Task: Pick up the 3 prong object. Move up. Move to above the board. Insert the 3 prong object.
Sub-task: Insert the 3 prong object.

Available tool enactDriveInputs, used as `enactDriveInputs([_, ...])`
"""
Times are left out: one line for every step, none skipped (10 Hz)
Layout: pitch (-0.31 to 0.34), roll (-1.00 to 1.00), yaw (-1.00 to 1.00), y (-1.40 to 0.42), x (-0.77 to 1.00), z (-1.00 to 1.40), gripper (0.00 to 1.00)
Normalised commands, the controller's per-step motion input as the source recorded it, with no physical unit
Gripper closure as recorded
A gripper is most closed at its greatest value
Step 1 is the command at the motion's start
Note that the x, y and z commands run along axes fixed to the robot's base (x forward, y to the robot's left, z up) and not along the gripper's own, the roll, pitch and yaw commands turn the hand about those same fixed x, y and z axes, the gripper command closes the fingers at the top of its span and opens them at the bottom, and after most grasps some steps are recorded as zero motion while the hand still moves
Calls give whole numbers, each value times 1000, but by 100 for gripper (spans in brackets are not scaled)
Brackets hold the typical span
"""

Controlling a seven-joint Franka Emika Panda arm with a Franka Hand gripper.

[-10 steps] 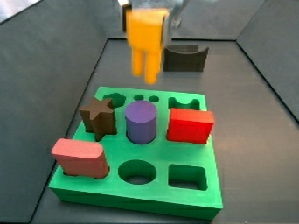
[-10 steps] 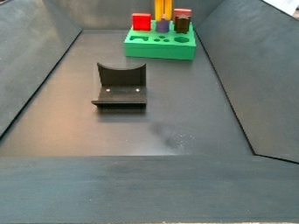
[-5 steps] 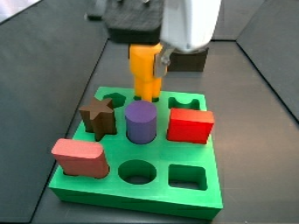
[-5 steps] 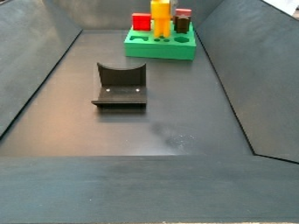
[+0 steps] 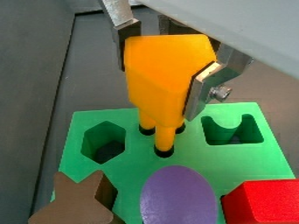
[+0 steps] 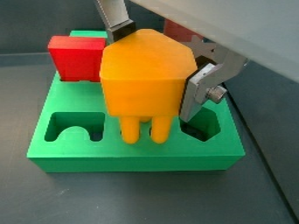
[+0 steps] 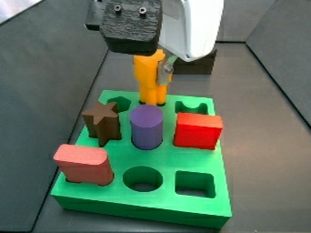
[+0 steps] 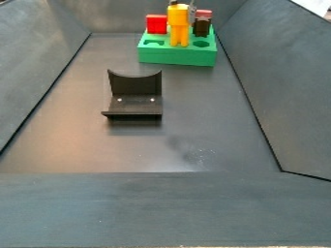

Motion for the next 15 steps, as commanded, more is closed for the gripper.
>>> enactDriveInputs([-60, -293, -120, 0, -100, -86, 100])
enactDriveInputs([-59, -269, -100, 0, -160, -6, 100])
enactDriveInputs([-59, -279, -97, 0, -131, 0, 100])
enactDriveInputs([-67, -270, -71, 0, -94, -54, 100])
enactDriveInputs([-56, -240, -6, 0, 0, -203, 100])
enactDriveInputs([-34, -143, 0, -49, 23, -314, 100])
enactDriveInputs([0, -69, 0, -29, 117, -323, 100])
enactDriveInputs([0, -14, 111, 0, 163, -326, 100])
enactDriveInputs([0, -33, 280, 0, 146, -354, 100])
enactDriveInputs([0, -40, 363, 0, 129, -377, 100])
enactDriveInputs([0, -50, 369, 0, 117, -429, 100])
enactDriveInputs([-10, -43, 223, 0, 49, -526, 100])
enactDriveInputs([-24, -11, 63, 0, 23, -551, 100])
enactDriveInputs([-31, 0, -6, 0, 37, -606, 100])
enactDriveInputs([-43, 0, -163, 0, 0, -609, 100])
